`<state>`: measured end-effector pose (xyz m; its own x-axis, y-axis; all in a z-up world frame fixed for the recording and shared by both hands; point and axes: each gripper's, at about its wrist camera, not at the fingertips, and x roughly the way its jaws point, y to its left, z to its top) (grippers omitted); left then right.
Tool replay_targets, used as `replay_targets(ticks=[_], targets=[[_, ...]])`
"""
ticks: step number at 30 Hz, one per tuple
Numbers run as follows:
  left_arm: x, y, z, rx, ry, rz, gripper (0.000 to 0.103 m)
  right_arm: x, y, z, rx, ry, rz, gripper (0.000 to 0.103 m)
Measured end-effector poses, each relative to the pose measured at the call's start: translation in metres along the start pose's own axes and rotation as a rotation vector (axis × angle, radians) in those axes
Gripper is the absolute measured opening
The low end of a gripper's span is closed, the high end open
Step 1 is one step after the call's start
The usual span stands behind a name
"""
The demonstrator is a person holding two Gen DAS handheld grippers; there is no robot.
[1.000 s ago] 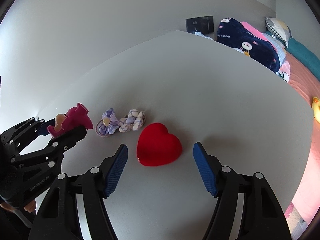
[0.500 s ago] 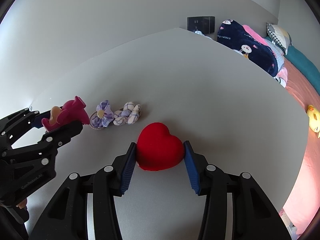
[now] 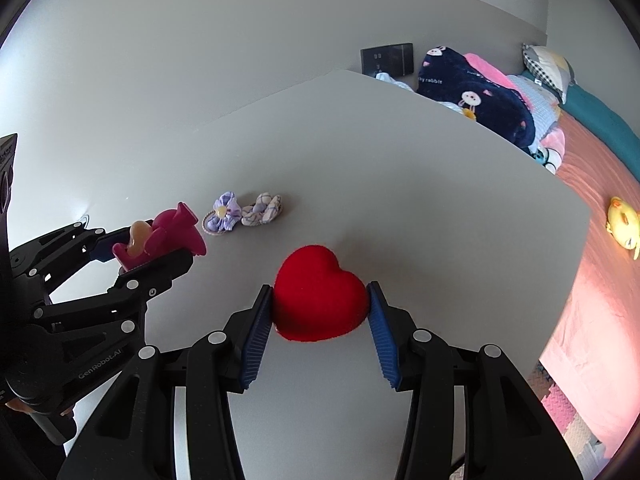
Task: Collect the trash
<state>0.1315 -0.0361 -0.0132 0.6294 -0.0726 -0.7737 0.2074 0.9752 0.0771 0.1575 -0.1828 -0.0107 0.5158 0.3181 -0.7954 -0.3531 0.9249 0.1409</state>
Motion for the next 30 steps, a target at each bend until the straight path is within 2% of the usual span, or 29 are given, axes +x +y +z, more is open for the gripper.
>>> replay_targets(ticks=[20, 30], targets=[[-0.042, -0.079, -0.019, 0.105, -0.039, -0.076, 0.041, -0.084, -0.022, -0.061, 0.033, -0.072, -0.032, 0.048], [-0.052, -0.127, -0.023, 0.179, -0.049, -0.128, 0.041, -0.112, -0.053, -0.094, 0.093, -0.087, -0.071, 0.048]])
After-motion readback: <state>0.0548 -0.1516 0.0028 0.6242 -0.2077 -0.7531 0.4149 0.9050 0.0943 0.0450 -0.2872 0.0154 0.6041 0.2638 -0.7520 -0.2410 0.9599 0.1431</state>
